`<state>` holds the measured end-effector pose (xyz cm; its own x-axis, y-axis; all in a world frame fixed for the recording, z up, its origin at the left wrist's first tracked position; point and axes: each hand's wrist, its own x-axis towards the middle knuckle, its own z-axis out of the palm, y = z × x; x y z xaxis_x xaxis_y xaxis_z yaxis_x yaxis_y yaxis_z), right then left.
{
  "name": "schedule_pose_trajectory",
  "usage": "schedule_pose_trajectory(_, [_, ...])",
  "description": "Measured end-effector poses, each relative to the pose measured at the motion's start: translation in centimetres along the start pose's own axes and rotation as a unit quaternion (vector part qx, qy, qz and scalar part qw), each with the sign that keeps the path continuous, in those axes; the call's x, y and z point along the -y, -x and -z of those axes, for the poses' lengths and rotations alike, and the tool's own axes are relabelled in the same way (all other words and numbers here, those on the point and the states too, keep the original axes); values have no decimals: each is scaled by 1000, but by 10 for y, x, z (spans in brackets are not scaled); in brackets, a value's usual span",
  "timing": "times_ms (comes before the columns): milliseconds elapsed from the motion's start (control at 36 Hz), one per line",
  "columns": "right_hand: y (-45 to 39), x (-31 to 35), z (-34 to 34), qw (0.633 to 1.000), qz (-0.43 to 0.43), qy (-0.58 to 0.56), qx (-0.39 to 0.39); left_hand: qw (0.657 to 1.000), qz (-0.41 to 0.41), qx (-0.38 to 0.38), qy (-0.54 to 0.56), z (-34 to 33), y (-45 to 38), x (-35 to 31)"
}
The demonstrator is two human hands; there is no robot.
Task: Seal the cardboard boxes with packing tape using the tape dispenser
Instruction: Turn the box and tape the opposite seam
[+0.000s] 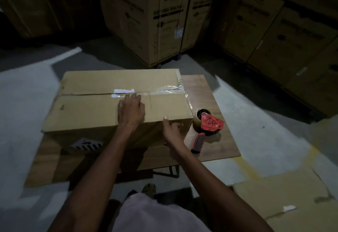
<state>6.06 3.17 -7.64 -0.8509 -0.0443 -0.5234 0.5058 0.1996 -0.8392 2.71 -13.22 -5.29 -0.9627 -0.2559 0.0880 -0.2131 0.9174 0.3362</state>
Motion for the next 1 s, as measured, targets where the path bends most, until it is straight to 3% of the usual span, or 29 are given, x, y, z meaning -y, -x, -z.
schedule_pose_trajectory(250, [-4,17,-39,1000,2,12,20,995,90,-25,-27,36,26,90])
schedule_pose_trajectory(361, [-19,20,-44,998,45,17,46,996,77,-7,-35,40,25,109])
schedule_pose_trajectory(667, [-85,75,-43,995,103,10,1,996,19,69,-57,64,5,168])
schedule_pose_trajectory(778, [-108,95,-41,994,110,4,-5,993,-9,55,-102,72,3,189])
schedule_pose_trajectory(1000, [-101,92,-77,991,120,8,-61,999,37,-1,4,54,11,177])
